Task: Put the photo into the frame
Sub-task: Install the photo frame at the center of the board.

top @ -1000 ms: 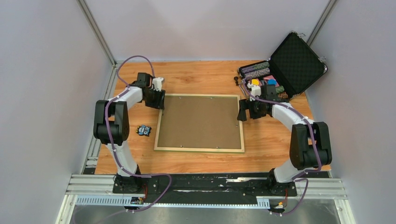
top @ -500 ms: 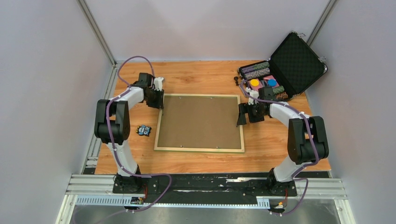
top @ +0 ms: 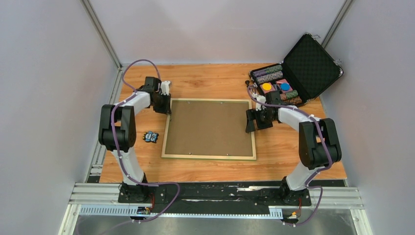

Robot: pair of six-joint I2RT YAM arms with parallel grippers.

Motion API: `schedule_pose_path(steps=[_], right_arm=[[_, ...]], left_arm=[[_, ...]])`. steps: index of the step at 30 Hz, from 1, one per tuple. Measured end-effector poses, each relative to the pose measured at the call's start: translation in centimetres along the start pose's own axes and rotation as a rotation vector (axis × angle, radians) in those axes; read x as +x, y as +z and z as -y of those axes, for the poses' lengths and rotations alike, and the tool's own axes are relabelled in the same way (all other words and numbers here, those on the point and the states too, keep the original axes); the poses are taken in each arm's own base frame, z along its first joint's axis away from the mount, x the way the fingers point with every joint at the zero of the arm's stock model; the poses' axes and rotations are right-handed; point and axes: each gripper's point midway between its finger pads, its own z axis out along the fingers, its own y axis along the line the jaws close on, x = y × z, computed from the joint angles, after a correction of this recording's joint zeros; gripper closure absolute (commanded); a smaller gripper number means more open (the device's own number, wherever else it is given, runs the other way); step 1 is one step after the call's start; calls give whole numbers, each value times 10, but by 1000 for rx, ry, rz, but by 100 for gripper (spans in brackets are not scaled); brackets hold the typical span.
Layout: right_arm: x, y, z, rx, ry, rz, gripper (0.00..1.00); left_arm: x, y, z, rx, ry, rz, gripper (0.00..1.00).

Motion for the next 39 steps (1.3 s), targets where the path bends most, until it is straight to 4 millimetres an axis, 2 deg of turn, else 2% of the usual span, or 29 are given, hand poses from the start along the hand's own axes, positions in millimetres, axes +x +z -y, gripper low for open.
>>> schedule_pose_path(steps=[14, 20, 28, 39], right_arm=[[-2, 6, 0, 78, -38, -20, 42], [-3, 9, -3, 85, -55, -23, 55], [-3, 9, -5, 76, -54, -24, 66], [-3, 8, -4, 76, -62, -25, 72]], left_arm=[[0, 0, 0, -1, -7, 6, 73], [0, 0, 0, -1, -7, 7, 74], [0, 0, 0, -1, -8, 7, 74], [0, 0, 0, -1, -7, 7, 74]])
